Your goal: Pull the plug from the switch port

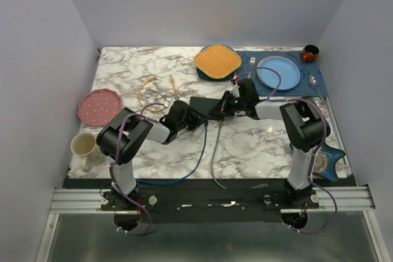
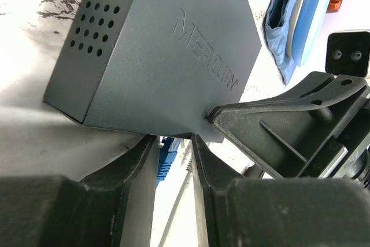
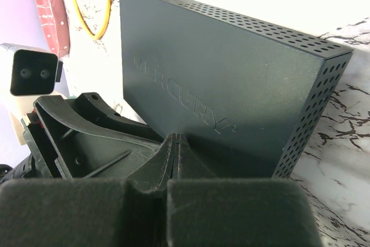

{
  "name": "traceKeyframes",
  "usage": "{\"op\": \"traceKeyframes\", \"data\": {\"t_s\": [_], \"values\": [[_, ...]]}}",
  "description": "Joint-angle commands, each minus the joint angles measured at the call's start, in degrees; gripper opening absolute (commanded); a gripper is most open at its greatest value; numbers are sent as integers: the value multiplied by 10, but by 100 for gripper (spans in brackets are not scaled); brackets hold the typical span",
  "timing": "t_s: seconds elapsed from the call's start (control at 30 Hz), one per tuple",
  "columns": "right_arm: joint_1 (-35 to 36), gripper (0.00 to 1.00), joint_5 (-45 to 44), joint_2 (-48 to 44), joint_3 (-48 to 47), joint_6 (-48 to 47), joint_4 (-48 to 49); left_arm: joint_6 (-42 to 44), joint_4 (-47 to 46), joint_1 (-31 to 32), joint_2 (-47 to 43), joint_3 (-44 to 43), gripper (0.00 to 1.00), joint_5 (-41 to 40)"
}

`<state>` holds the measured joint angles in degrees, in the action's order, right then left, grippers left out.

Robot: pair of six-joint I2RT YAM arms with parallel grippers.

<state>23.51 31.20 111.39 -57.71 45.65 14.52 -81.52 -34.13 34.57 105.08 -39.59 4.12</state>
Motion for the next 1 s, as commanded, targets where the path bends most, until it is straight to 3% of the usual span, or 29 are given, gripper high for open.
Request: {"op": "traceKeyframes", "data": {"t_s": [0.0, 0.13, 0.3, 0.47, 0.53, 0.67, 0.97], "values": [[-4, 1, -37, 15, 19, -14, -37, 23, 55, 3, 31, 14, 34, -4], [-4, 1, -37, 15, 19, -15, -37, 29, 54, 3, 29, 16, 32, -3], [-5, 1, -38, 15, 17, -15, -39, 32, 44, 0, 29, 26, 20, 4], [-4, 1, -37, 17, 17, -15, -38, 35, 37, -2, 26, 29, 18, 8], [-4, 1, -37, 16, 17, -15, -38, 37, 34, -3, 27, 31, 19, 16], [-5, 1, -38, 16, 17, -15, -38, 48, 32, -5, 29, 30, 29, 31], [-4, 1, -39, 16, 18, -16, -37, 47, 27, -5, 36, 38, 29, 37]]}}
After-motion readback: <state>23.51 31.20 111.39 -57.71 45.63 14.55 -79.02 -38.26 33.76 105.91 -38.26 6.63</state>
